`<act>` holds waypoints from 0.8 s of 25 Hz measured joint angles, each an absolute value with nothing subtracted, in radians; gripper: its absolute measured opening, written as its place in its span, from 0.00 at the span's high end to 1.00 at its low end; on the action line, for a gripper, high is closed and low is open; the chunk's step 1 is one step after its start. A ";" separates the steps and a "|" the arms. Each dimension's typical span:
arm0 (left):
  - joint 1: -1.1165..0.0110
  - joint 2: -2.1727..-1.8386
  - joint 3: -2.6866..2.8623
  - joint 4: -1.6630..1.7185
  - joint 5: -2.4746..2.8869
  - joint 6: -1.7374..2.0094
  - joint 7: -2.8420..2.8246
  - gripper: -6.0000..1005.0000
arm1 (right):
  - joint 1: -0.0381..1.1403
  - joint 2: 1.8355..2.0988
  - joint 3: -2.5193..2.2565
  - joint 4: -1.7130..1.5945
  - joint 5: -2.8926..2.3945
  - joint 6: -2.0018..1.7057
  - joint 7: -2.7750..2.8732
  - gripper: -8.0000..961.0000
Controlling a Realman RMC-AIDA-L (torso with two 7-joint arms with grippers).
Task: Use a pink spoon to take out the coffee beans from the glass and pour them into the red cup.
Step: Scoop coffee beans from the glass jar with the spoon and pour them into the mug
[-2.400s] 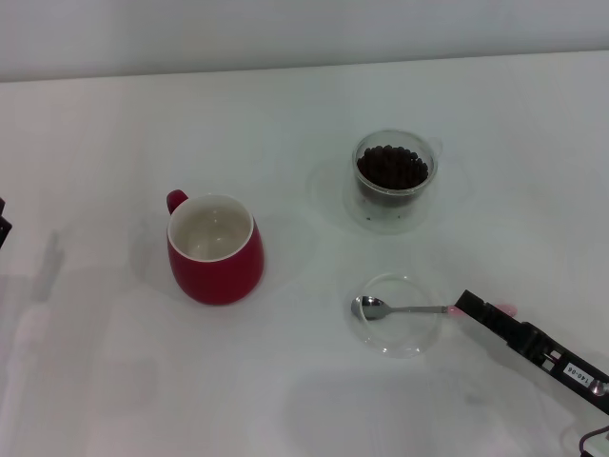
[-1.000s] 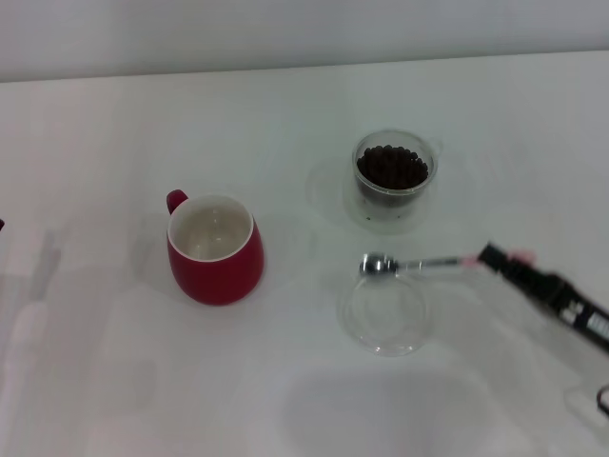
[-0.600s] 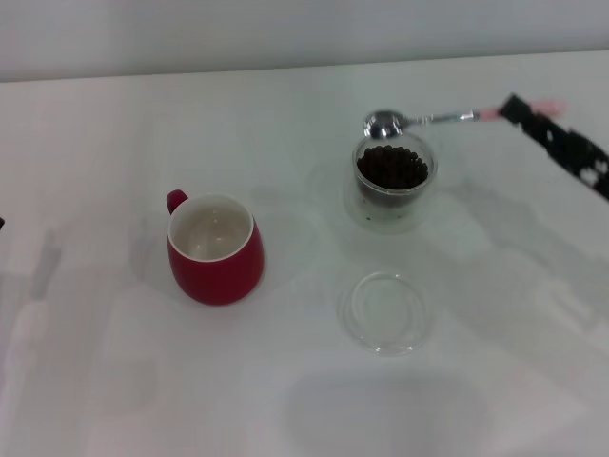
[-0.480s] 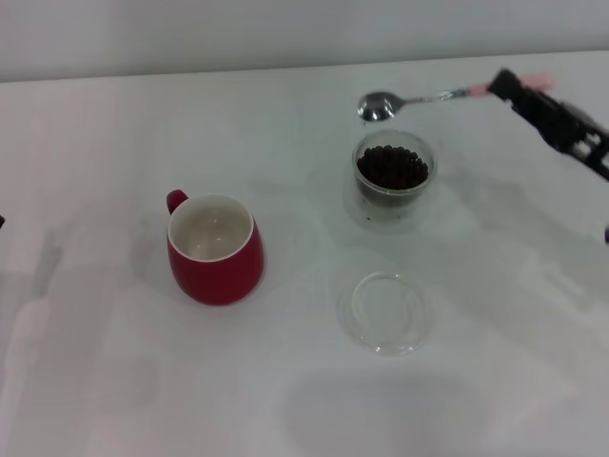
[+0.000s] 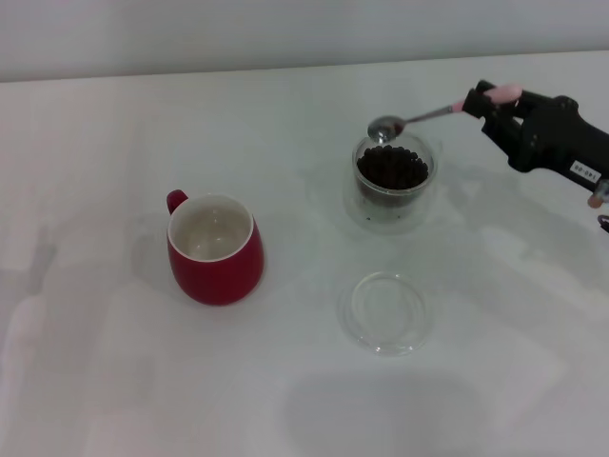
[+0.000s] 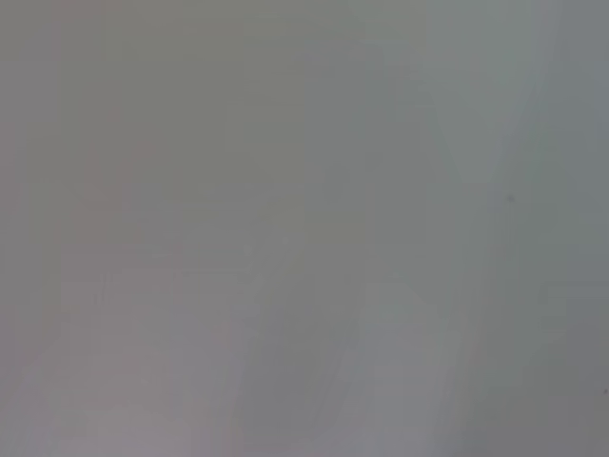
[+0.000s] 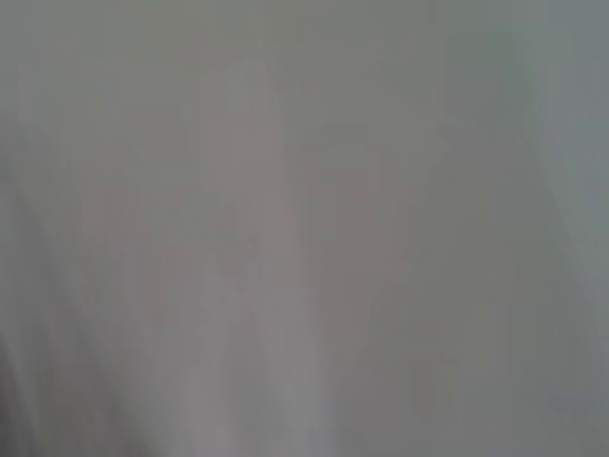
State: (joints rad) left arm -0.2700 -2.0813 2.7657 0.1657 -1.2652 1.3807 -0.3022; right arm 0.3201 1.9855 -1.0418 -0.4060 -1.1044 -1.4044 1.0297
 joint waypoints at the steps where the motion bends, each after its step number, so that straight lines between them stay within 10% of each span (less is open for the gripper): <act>1: -0.270 -2.081 2.766 0.166 -1.265 1.381 -0.302 0.11 | 0.316 1.985 -1.041 -0.409 -1.116 -1.396 1.028 0.85; 20: -0.270 -2.082 2.766 0.166 -1.266 1.380 -0.302 0.11 | 0.290 1.999 -1.046 -0.433 -1.169 -1.255 1.024 0.85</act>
State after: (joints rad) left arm -0.2695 -2.0817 2.7657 0.1657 -1.2656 1.3799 -0.3021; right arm 0.2896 1.9992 -1.0464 -0.4326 -1.1688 -1.2552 1.0244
